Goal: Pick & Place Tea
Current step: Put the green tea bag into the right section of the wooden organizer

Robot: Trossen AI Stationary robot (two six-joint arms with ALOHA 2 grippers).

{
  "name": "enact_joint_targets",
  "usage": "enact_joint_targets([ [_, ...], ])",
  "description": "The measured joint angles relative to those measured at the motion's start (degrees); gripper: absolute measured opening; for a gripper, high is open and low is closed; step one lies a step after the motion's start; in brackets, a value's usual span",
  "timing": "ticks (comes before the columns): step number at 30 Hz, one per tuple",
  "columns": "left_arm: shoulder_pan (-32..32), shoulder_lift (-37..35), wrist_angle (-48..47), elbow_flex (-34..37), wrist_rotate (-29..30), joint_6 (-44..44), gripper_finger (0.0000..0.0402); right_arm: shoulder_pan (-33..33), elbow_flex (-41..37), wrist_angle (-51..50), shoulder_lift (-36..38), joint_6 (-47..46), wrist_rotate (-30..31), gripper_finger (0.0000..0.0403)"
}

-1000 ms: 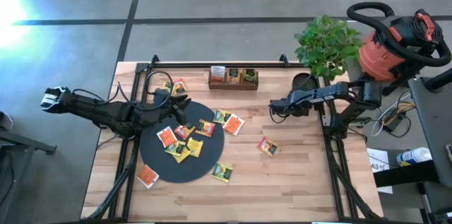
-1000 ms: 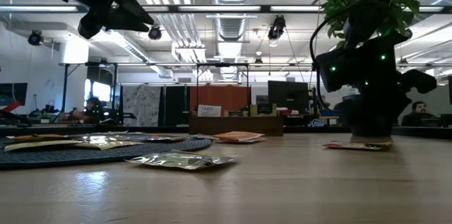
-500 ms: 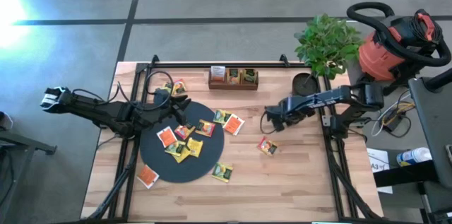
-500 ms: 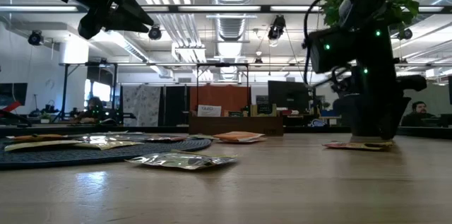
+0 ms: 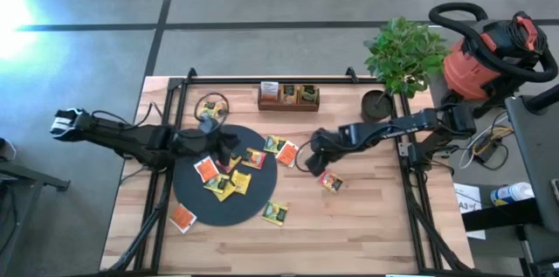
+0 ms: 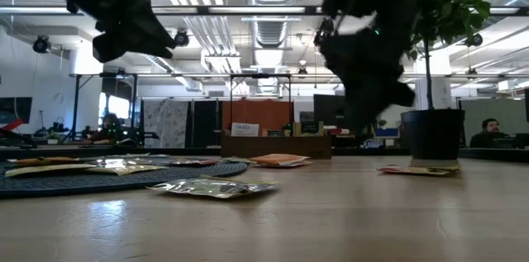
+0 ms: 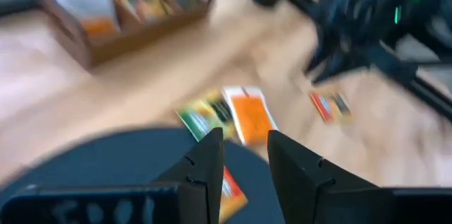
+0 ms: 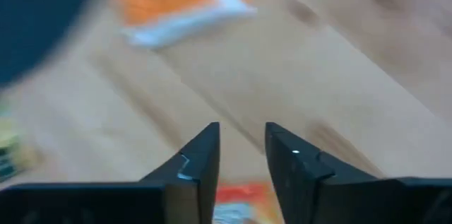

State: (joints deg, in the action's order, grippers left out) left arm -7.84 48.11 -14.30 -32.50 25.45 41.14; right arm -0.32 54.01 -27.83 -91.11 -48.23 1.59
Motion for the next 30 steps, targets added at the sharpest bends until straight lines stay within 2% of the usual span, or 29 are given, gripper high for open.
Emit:
enact_joint_targets([
  [6,-0.02,6.21,4.76,3.42,-12.42,-3.57,0.0106,1.92,4.59,4.50,-2.05,8.89,-9.88,0.0161],
  [12,-0.90,15.22,24.53,8.57,-23.06,-5.50,0.0106,6.31,9.11,4.36,-9.39,6.48,-18.87,0.0182],
  [15,-2.32,19.82,29.93,8.68,-25.98,-4.90,0.0106,8.91,12.25,4.26,-14.06,4.67,-22.62,0.0187],
  [19,-6.07,26.53,32.15,6.49,-26.80,-1.83,0.0106,12.35,16.32,4.10,-19.18,5.31,-23.31,0.0187],
  [22,-9.55,32.67,34.06,3.00,-24.29,-0.54,0.0106,14.25,18.69,4.13,-22.29,6.34,-23.21,0.0185],
  [25,-12.07,38.80,31.55,-1.48,-21.26,-0.28,0.0106,15.64,20.35,4.39,-25.06,6.40,-22.88,0.0185],
  [30,-14.25,47.46,25.80,-8.12,-21.33,1.02,0.0106,17.36,21.54,5.61,-26.86,3.99,-21.04,0.0183],
])
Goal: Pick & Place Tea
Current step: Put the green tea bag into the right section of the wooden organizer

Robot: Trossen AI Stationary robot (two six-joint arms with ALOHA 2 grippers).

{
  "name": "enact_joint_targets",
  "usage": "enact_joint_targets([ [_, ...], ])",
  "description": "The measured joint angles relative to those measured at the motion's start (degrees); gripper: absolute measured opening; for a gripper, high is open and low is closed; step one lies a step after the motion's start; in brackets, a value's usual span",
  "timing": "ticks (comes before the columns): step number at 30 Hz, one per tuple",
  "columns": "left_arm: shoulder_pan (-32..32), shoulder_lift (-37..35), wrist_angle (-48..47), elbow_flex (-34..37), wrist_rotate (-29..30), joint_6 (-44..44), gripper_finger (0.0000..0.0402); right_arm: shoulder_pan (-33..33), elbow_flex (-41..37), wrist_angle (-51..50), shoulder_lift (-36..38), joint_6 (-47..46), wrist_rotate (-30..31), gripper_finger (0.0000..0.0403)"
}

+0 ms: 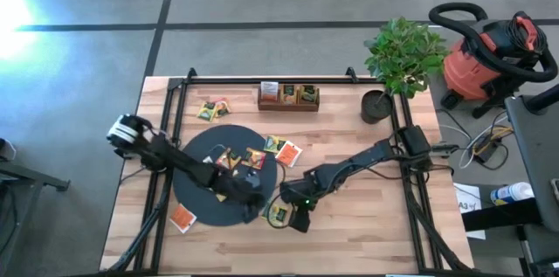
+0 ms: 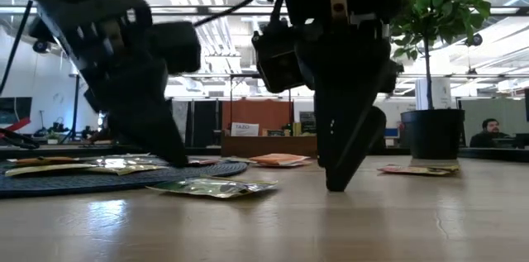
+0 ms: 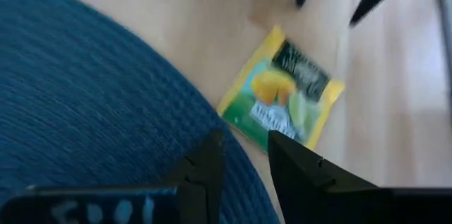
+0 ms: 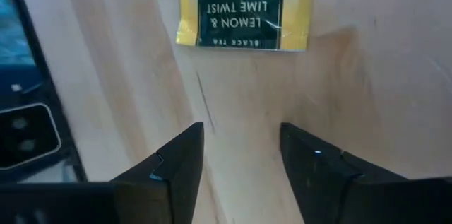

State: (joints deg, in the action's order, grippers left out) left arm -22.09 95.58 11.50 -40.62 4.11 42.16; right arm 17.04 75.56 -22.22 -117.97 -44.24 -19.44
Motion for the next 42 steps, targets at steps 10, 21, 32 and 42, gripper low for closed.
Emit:
enact_joint_targets([
  [10,-0.67,3.93,-3.83,-5.82,-0.73,0.97,0.0106,0.42,-0.29,2.62,1.25,-4.20,7.88,0.0181],
  [21,-3.50,-0.11,-4.42,-8.21,5.69,-1.77,0.0106,3.52,-0.64,4.64,1.33,-9.51,10.52,0.0176],
  [32,-3.67,9.23,-1.01,-8.19,4.39,0.88,0.0106,4.33,-0.80,8.06,1.33,-14.99,13.85,0.0175],
  [42,-3.67,10.04,-0.46,-8.14,4.18,1.09,0.0106,4.72,-1.10,6.47,1.33,-23.92,16.03,0.0180],
])
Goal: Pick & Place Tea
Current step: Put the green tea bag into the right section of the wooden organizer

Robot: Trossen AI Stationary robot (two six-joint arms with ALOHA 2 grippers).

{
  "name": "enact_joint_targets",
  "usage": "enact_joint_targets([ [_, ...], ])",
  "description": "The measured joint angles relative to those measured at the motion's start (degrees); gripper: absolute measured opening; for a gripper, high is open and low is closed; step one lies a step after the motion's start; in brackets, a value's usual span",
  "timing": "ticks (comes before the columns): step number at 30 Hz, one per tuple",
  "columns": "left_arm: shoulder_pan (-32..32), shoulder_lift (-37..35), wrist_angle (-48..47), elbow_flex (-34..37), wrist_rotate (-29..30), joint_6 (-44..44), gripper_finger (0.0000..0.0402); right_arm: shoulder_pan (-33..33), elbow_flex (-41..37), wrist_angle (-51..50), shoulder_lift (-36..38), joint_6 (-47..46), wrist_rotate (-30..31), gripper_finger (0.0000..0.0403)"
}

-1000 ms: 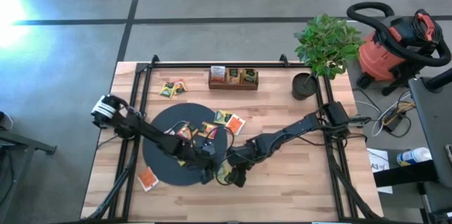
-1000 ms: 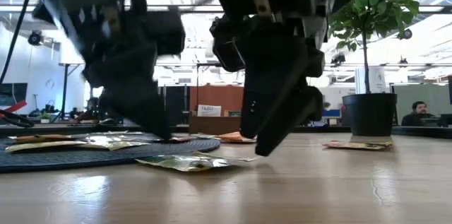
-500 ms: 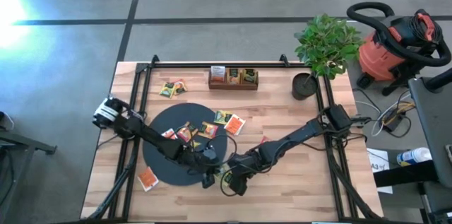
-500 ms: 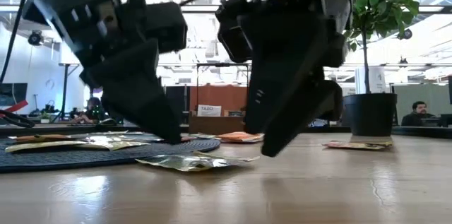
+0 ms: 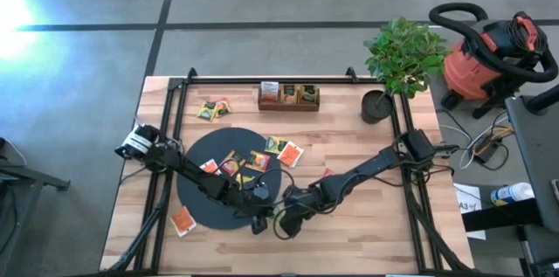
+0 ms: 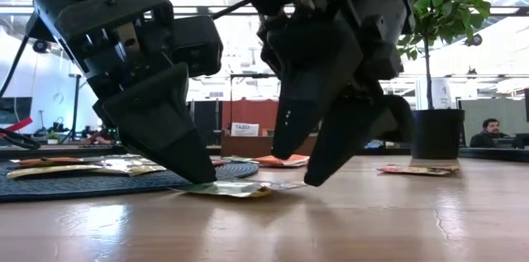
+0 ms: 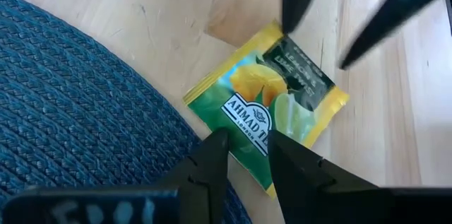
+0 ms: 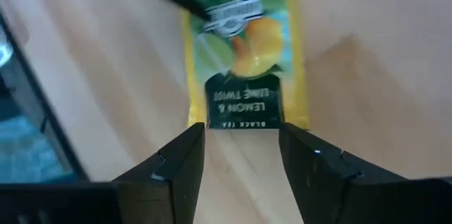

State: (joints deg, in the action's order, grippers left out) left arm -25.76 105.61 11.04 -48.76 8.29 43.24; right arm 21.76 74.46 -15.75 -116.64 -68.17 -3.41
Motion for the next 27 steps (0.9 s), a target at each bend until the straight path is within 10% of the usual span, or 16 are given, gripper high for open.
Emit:
enact_joint_targets([
  [27,0.00,0.27,1.95,0.16,0.20,0.37,0.0106,-0.30,0.09,2.36,-2.23,-9.22,0.65,0.0132],
])
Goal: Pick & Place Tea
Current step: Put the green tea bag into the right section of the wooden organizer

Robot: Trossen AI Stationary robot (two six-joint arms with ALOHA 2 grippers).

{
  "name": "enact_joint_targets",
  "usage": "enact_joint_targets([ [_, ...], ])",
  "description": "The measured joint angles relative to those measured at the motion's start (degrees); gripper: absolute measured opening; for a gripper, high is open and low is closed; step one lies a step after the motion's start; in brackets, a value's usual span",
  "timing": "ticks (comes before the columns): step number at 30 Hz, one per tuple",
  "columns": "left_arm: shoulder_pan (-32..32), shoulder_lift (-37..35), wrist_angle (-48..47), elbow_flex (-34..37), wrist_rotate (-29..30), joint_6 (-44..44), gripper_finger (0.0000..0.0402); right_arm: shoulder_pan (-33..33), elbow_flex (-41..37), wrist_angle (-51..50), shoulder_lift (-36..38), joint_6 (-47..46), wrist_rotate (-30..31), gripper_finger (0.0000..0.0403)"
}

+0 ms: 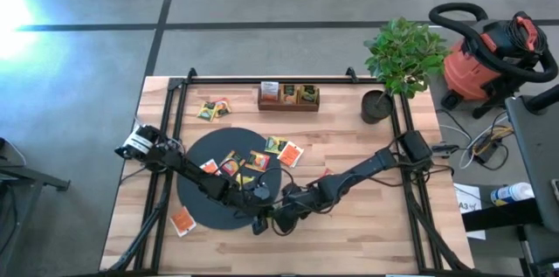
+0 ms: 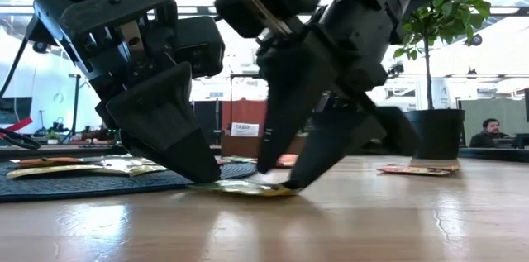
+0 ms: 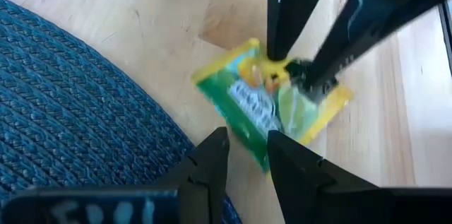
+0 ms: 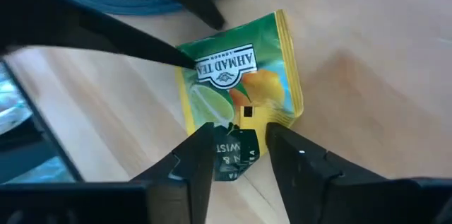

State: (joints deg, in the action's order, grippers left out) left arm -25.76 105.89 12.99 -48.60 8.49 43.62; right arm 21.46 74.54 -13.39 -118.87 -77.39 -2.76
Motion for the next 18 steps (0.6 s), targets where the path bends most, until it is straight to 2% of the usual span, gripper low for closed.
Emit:
enact_joint_targets([
  [6,0.00,0.00,-0.03,0.00,0.15,0.02,0.0106,0.59,0.01,-3.17,0.68,-0.50,0.81,0.0131],
  [18,0.00,-0.81,0.00,-1.46,0.60,-1.03,0.0106,0.78,-0.31,-10.53,6.84,2.41,11.36,0.0170],
])
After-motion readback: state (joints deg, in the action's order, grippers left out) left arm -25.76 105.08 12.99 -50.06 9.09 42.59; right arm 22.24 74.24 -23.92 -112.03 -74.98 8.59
